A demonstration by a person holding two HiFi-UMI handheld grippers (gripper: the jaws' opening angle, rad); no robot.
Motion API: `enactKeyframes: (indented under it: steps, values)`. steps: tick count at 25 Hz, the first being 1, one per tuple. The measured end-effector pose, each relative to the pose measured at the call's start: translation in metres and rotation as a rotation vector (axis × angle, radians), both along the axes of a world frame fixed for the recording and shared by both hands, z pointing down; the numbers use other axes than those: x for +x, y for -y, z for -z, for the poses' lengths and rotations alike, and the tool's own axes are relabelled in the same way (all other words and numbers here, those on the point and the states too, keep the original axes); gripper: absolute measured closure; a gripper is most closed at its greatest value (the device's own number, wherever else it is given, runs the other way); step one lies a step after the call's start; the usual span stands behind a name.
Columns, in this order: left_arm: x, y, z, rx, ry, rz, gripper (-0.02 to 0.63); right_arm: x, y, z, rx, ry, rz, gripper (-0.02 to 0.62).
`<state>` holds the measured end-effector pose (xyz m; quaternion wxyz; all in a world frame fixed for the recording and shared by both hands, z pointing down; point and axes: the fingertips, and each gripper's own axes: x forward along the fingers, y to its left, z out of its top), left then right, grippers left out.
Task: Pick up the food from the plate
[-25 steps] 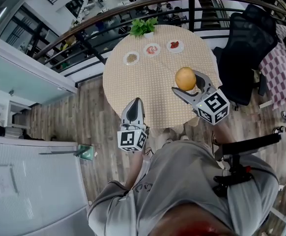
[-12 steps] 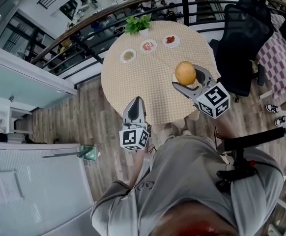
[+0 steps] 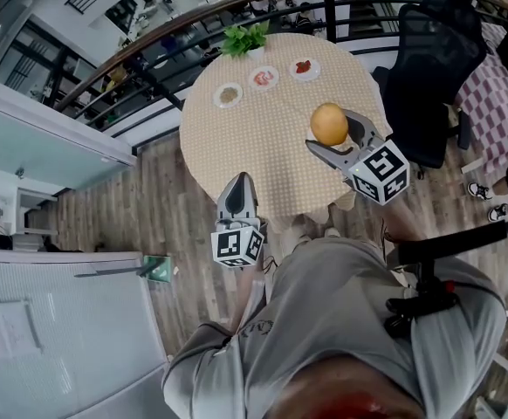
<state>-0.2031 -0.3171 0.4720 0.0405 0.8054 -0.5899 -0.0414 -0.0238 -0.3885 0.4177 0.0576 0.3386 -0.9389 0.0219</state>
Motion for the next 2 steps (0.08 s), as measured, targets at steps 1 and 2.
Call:
enactKeyframes:
  steps: [1,2]
  values:
    - [-0.0006,-0.0027,0.0015,-0.001,0.0,0.0,0.595,-0.0005,-0.0019,0.0023,0.0,0.001,-0.001,0.247]
    - [-0.0012,-0.0054,0.0029,-0.002,0.0,-0.001,0.595,-0.0009,-0.0038,0.0045,0.0,0.002,-0.002,0.247]
